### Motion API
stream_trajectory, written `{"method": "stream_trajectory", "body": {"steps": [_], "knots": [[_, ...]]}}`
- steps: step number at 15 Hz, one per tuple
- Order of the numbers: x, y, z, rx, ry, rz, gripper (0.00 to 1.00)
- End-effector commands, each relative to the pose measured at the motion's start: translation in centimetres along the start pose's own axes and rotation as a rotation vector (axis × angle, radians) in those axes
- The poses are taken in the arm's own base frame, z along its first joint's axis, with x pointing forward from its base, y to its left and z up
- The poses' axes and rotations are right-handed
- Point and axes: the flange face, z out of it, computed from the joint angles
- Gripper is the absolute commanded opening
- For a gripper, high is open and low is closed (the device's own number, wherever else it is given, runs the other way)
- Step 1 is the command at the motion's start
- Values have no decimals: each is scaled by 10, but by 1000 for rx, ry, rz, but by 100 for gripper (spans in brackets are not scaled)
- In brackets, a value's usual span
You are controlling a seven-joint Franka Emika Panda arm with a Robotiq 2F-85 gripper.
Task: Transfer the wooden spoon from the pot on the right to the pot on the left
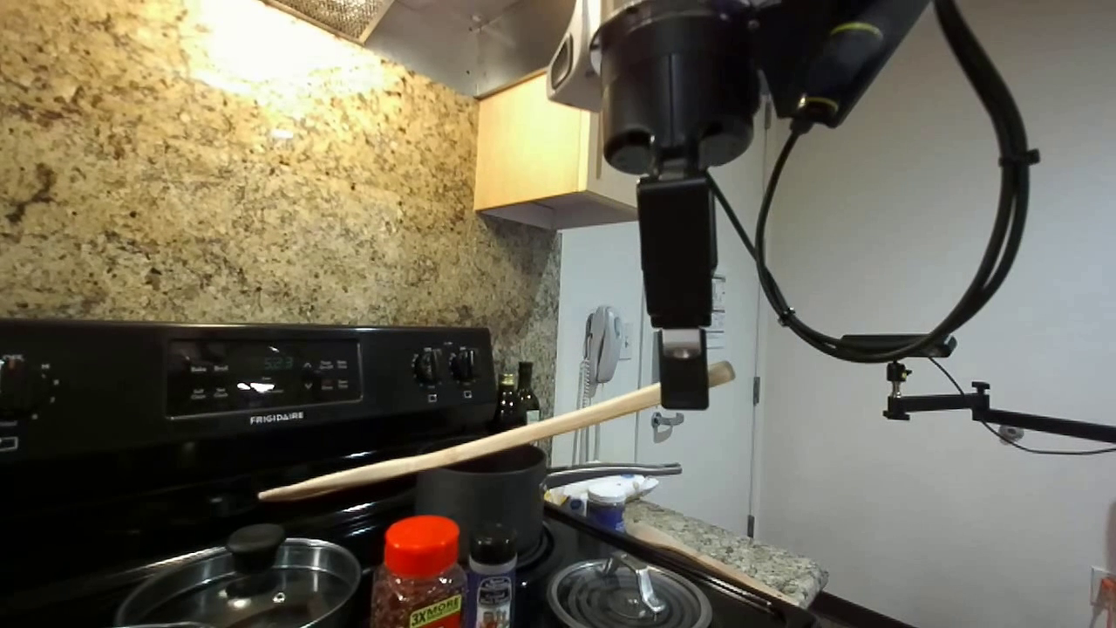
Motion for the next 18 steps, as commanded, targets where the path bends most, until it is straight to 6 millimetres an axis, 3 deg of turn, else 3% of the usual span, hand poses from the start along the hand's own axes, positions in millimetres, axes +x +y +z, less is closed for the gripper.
{"method": "stream_trajectory", "body": {"steps": [1, 11, 15, 18], "knots": [[0, 0, -1, 0, -1, -1, 14], [79, -37, 10, -93, 14, -408, 14], [104, -65, 39, -86, -42, -593, 14], [115, -74, 64, -141, -101, -653, 14]]}}
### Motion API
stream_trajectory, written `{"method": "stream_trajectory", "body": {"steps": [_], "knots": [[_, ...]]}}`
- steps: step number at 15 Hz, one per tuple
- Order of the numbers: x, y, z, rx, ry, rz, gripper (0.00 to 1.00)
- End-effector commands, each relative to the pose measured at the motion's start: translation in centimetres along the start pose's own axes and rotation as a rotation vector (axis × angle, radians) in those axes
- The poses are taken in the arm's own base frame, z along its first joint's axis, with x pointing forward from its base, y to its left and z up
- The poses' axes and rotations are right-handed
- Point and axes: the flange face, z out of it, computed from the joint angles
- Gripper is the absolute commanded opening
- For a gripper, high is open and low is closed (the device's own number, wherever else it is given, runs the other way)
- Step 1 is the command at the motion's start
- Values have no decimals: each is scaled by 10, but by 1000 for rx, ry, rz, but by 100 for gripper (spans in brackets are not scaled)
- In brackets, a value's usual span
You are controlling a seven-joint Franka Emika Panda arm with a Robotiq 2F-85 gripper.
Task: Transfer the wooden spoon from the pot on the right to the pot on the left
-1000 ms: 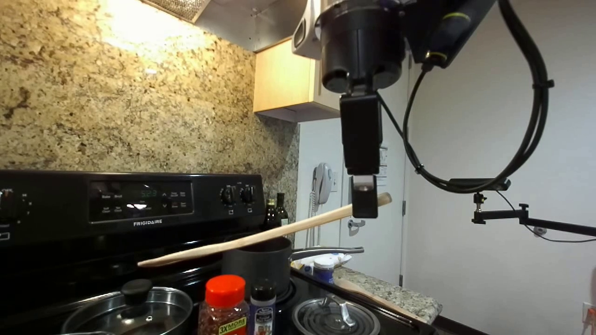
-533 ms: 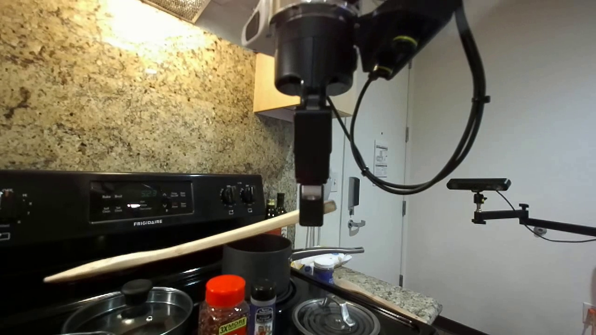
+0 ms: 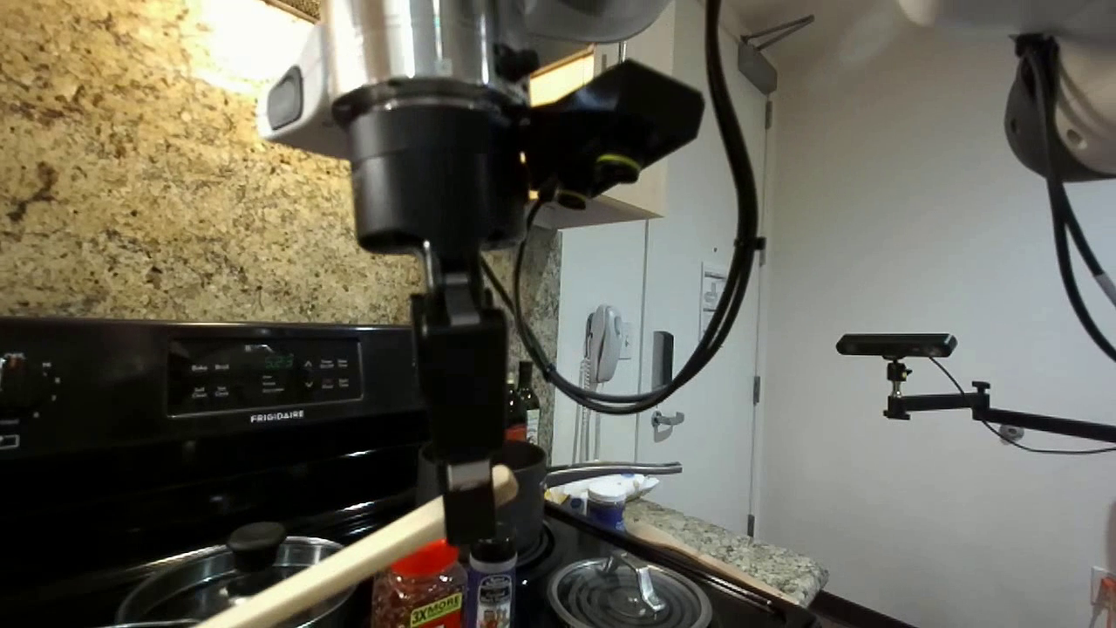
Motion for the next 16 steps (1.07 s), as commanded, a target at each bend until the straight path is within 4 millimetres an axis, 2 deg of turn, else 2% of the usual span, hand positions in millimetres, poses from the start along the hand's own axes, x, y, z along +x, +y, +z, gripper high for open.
{"method": "stream_trajectory", "body": {"steps": [1, 4, 9, 16], "knots": [[21, 1, 17, -69, -82, -86, 14], [29, 6, 24, -119, -109, -90, 14], [37, 11, 25, -129, -121, -94, 14], [59, 16, 46, -113, -163, -85, 14]]}}
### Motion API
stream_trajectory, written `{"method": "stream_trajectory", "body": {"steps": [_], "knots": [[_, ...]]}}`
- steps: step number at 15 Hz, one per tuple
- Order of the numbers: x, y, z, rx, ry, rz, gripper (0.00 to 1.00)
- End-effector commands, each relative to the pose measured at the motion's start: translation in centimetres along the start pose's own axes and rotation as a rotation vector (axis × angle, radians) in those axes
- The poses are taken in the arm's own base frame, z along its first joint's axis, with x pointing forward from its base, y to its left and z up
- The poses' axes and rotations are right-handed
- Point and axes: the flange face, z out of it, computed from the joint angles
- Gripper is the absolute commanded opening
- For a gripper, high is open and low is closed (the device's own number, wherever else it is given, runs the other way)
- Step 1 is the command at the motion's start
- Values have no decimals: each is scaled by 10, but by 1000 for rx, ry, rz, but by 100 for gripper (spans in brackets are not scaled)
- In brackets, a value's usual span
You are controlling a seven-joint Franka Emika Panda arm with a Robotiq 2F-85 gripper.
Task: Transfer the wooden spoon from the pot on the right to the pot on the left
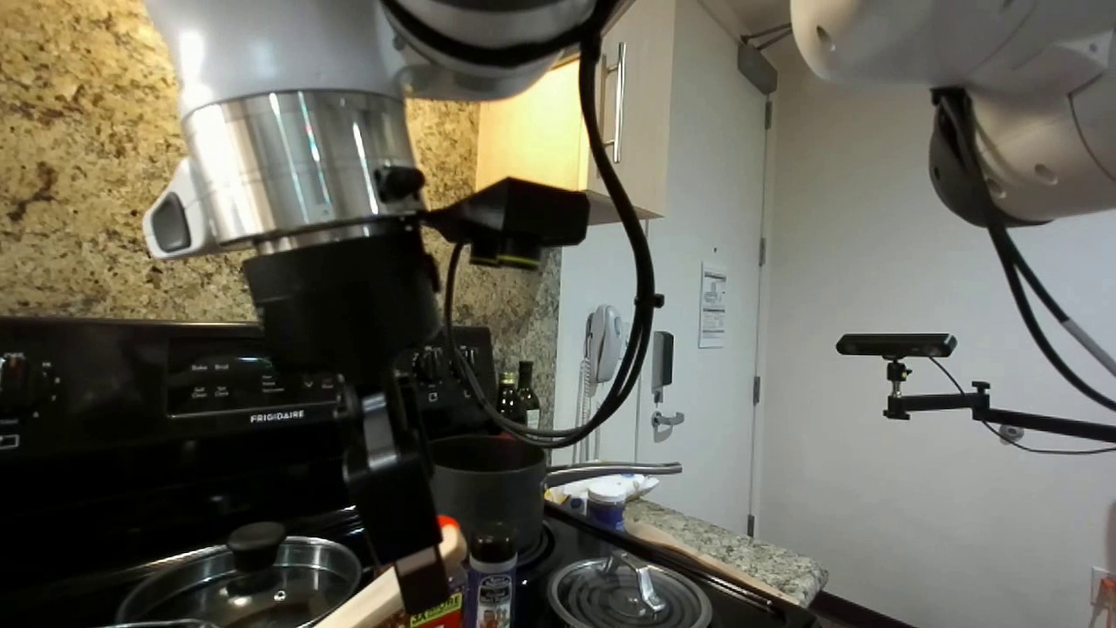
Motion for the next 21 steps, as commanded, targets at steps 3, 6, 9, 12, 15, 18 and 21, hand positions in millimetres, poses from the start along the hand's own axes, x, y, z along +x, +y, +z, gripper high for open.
{"method": "stream_trajectory", "body": {"steps": [3, 6, 9, 12, 15, 18, 21], "knots": [[21, 6, 1, -16, -14, -15, 14], [24, 7, -1, -15, -5, -6, 13], [24, 8, -3, -14, -6, 0, 56], [23, 10, -7, -7, 3, 6, 74], [20, 12, -12, -7, 21, 19, 94], [11, 14, -32, -18, 74, 43, 100], [-12, 24, -64, -44, 153, 104, 100]]}}
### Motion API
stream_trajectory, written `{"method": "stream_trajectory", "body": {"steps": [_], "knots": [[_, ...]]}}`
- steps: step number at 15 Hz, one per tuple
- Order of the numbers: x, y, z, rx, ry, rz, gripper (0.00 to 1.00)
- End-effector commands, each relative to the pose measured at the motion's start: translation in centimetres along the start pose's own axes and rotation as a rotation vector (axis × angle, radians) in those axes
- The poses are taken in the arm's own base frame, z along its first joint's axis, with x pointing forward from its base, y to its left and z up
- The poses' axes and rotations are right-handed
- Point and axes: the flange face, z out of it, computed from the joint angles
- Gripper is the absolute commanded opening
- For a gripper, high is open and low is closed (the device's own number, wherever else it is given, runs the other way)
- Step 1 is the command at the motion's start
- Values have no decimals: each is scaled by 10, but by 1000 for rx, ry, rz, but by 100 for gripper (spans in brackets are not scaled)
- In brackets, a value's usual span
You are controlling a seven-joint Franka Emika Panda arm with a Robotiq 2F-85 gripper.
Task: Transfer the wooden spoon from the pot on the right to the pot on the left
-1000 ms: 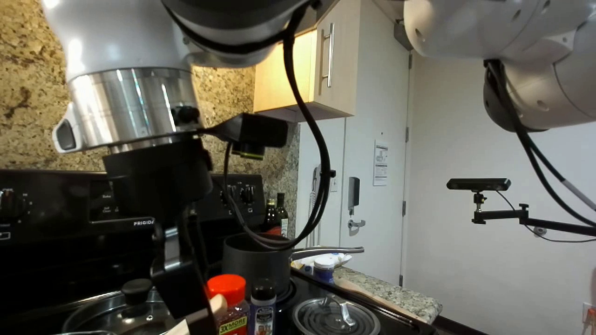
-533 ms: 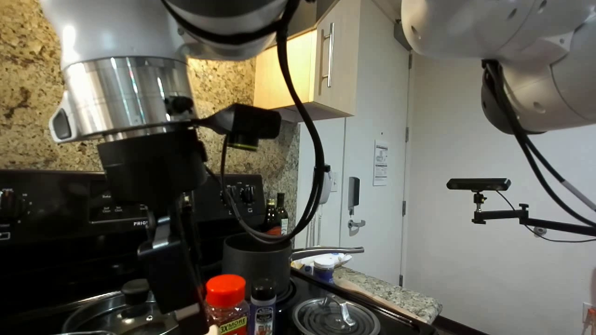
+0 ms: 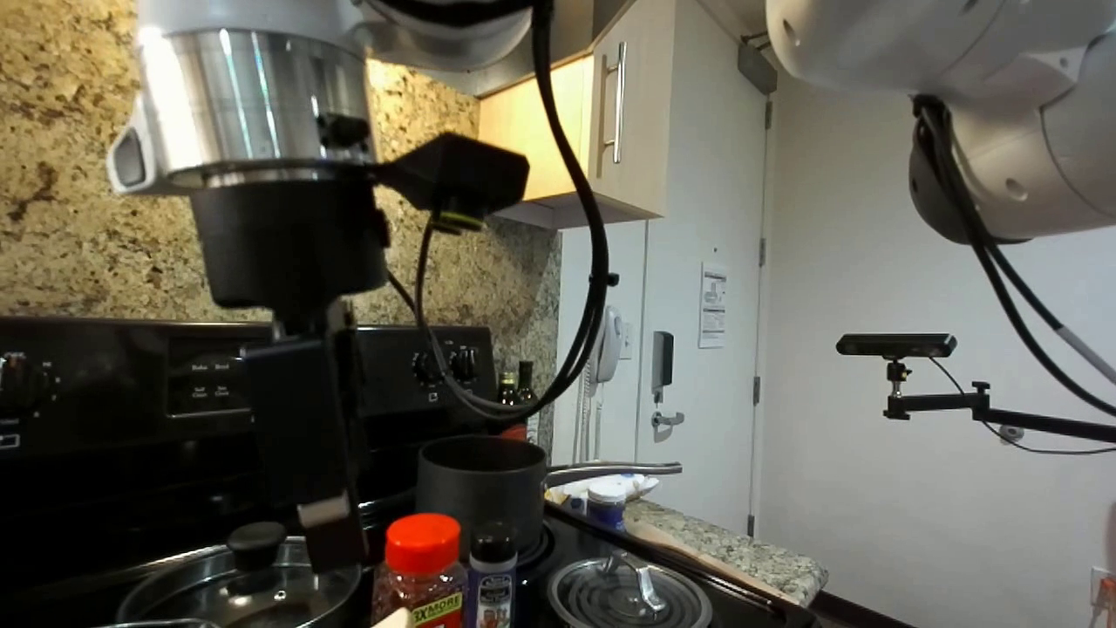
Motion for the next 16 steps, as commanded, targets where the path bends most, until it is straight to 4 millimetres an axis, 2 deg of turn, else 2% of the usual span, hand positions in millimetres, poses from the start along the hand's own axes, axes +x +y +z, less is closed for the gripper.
{"method": "stream_trajectory", "body": {"steps": [1, 4, 6, 8, 11, 16], "knots": [[-30, 13, -47, -40, 110, 88, 100], [-57, 31, -74, -53, 215, 161, 100], [-80, 42, -79, -58, 271, 196, 100], [-100, 54, -76, -54, 306, 249, 100], [-133, 65, -60, -43, 307, 335, 100], [-190, 63, -37, 13, 358, 495, 100]]}}
